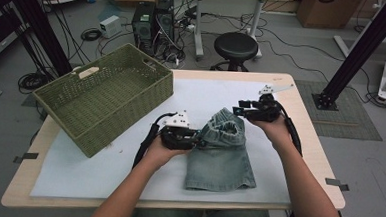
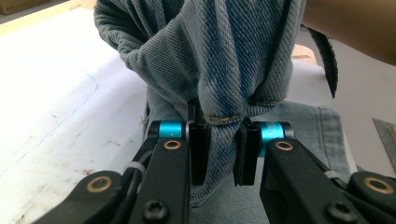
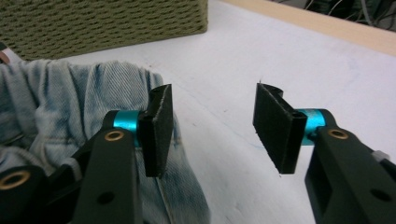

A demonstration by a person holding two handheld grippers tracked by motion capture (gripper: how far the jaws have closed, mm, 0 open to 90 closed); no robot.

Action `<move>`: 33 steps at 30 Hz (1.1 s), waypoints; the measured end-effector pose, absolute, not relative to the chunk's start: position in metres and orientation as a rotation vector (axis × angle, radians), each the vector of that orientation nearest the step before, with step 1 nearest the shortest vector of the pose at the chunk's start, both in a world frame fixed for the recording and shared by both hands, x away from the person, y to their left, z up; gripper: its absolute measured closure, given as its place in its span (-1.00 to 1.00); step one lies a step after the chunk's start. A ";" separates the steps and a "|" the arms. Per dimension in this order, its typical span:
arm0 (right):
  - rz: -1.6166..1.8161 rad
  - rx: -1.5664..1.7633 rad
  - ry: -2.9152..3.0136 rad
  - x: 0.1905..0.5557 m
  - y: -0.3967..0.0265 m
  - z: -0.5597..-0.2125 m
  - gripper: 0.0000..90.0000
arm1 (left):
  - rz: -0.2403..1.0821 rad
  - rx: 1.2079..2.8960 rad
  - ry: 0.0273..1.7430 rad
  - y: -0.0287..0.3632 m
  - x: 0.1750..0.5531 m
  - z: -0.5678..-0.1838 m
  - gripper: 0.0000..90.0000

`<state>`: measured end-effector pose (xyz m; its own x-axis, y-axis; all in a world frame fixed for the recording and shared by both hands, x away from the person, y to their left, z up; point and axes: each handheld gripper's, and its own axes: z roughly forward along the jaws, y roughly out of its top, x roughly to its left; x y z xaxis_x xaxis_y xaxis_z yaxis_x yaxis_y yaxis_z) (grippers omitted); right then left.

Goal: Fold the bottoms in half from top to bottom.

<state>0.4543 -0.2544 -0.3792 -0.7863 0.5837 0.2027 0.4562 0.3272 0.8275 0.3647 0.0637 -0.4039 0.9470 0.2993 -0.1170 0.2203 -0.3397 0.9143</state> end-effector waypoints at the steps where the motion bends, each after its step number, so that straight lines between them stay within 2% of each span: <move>1: 1.458 0.968 2.465 0.456 -0.251 -0.380 0.11 | 0.085 1.935 0.376 0.064 0.364 -0.404 0.76; 3: 1.474 0.947 2.486 0.458 -0.246 -0.382 0.18 | 0.081 1.939 0.370 0.064 0.363 -0.404 0.76; 12: 1.402 1.081 2.421 0.474 -0.255 -0.383 0.18 | 0.088 1.950 0.360 0.062 0.358 -0.404 0.76; 16: 1.393 1.039 2.547 0.481 -0.241 -0.395 0.21 | 0.090 1.943 0.363 0.063 0.358 -0.405 0.76; 21: 1.490 0.932 2.685 0.478 -0.233 -0.404 0.43 | 0.072 1.940 0.365 0.066 0.358 -0.407 0.70; 22: 1.523 0.915 2.687 0.476 -0.235 -0.402 0.44 | 0.072 1.948 0.367 0.067 0.358 -0.407 0.66; 27: 1.595 0.856 2.687 0.463 -0.246 -0.395 0.44 | 0.056 1.972 0.412 0.073 0.353 -0.407 0.04; 30: 1.610 0.830 2.685 0.453 -0.251 -0.392 0.44 | 0.075 1.990 0.419 0.080 0.348 -0.404 -0.18; 33: 1.593 0.830 2.681 0.447 -0.255 -0.393 0.44 | 0.093 2.003 0.416 0.087 0.342 -0.397 -0.27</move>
